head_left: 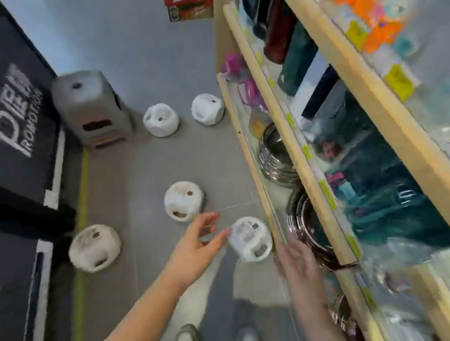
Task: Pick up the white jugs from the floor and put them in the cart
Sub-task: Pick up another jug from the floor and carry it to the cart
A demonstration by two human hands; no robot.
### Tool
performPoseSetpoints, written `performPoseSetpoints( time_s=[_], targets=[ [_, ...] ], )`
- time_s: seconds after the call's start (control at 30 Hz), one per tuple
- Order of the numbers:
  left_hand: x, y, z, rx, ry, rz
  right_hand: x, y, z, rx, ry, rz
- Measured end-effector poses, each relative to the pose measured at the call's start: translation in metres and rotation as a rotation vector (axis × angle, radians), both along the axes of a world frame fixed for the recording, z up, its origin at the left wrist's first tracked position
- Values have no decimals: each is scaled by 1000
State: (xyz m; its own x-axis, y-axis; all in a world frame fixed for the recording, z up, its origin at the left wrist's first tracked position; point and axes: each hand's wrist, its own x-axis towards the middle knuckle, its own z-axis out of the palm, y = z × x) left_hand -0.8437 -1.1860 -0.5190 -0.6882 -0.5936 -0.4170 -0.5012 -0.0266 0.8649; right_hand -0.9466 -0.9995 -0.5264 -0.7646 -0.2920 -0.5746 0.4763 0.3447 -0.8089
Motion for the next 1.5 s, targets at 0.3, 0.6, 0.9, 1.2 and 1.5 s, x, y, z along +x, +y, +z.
performPoseSetpoints(
  time_s=[0.3,0.6,0.9,1.2,1.5],
  targets=[
    [-105,-24,-313,46,-225,-218,-44,-44,-330,227,-194,-180],
    [-182,-68,-487,51,-310,-387,-95,-55,-462,338,-301,-309],
    [-180,-72,-498,437,-276,-337,-109,-67,-499,244,-475,-251],
    [-144,-66,-488,359,-509,-270,-107,-69,-497,310,-445,-80],
    [-109,-69,-386,357,-335,-83,-99,-80,-394,240,-222,27]
  ],
)
